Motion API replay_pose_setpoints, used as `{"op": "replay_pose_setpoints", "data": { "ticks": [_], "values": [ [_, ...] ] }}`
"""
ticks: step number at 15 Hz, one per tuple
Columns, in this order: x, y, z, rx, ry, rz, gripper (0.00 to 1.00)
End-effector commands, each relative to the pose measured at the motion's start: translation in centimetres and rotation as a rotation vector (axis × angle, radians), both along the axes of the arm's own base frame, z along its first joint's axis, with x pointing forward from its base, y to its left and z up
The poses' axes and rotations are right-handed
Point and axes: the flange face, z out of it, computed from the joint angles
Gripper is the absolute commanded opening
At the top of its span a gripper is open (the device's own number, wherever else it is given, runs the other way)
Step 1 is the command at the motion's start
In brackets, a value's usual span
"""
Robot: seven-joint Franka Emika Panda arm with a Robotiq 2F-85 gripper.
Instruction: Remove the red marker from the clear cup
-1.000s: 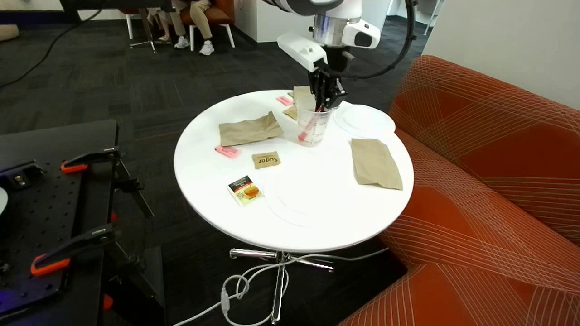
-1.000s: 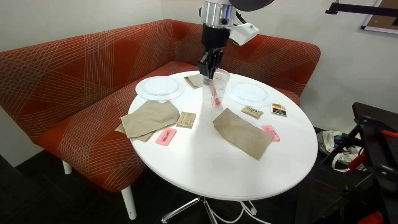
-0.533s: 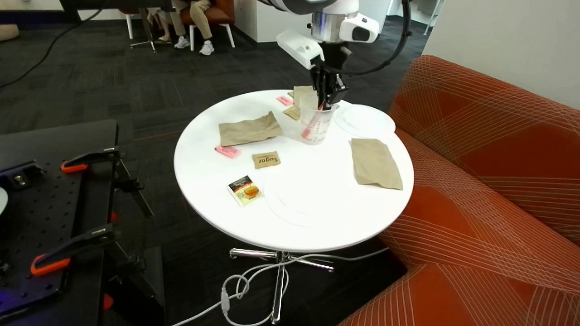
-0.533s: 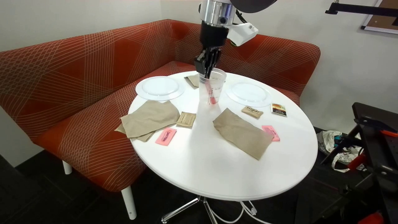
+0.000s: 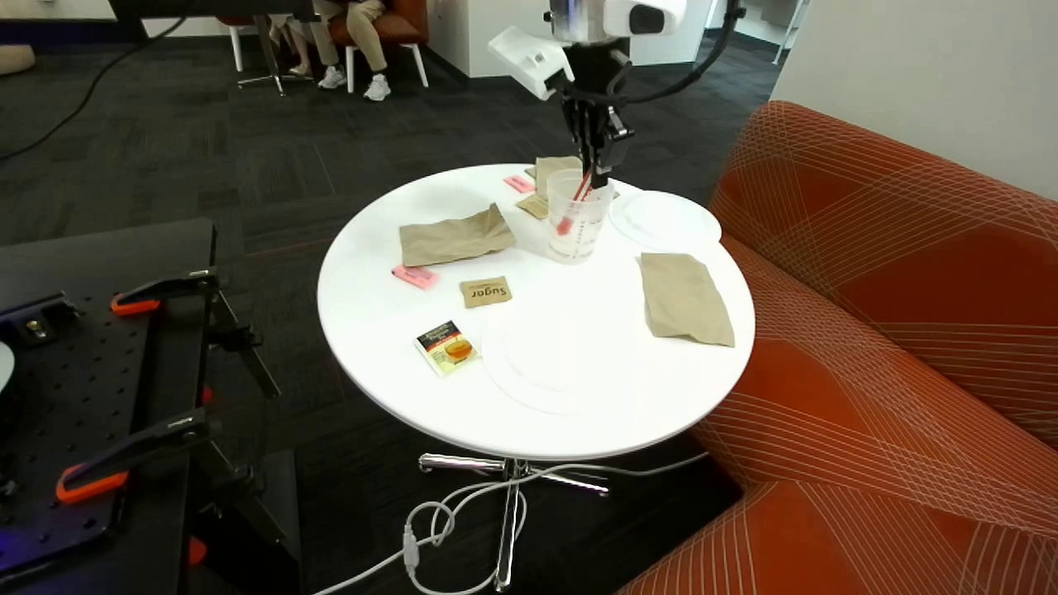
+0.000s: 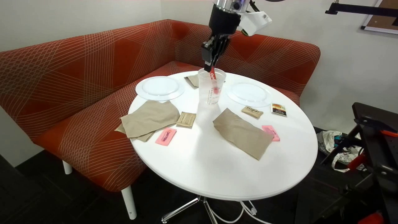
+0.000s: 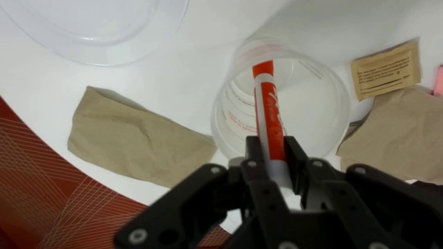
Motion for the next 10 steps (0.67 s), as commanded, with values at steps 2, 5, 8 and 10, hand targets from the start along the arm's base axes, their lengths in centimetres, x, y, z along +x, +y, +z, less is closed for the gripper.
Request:
{"op": "replay_pose_setpoints", "data": {
  "ticks": [2, 5, 8, 10],
  "values": [
    [-3.9, -0.2, 4.1, -0.019, -0.066, 0.013, 0.05],
    [-5.9, -0.2, 6.7, -0.039, -0.116, 0.036, 0.05],
    [-7.5, 0.1, 9.3, -0.064, -0.187, 0.066, 0.05],
    [-8.5, 0.8, 10.8, -0.08, -0.234, 0.103, 0.05]
  ]
}}
